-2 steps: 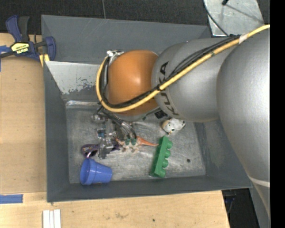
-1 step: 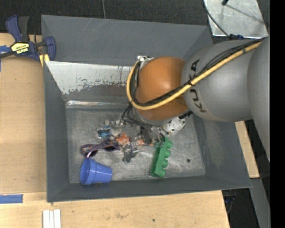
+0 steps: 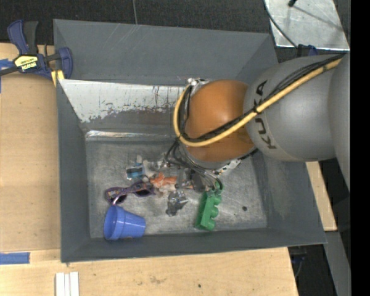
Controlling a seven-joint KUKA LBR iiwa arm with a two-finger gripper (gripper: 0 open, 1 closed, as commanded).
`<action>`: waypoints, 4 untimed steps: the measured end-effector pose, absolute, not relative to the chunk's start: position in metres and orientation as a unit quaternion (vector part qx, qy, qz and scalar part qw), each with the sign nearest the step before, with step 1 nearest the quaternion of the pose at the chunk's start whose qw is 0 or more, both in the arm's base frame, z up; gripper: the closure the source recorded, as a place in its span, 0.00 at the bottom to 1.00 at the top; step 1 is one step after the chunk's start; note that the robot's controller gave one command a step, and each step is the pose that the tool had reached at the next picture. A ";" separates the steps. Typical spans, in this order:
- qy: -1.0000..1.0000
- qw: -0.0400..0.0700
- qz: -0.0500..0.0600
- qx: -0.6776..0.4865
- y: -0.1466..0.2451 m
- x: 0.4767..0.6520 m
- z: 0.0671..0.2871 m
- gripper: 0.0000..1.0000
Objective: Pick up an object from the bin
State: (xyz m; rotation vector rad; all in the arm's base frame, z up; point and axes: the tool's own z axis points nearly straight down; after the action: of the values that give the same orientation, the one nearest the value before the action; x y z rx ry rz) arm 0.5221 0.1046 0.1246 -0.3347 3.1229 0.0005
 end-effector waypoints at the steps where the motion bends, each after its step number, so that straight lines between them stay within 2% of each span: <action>1: 0.999 0.003 0.001 -0.053 0.091 0.524 0.074 0.00; 2: 0.999 0.009 0.000 -0.036 0.100 0.542 0.077 1.00; 4: 0.999 0.007 0.000 -0.036 0.100 0.541 0.081 1.00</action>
Offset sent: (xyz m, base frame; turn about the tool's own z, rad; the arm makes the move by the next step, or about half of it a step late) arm 0.0137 -0.0030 -0.0546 0.1371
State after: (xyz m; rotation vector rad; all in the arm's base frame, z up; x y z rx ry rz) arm 0.5411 0.1000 0.0808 -0.1133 3.1249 0.0006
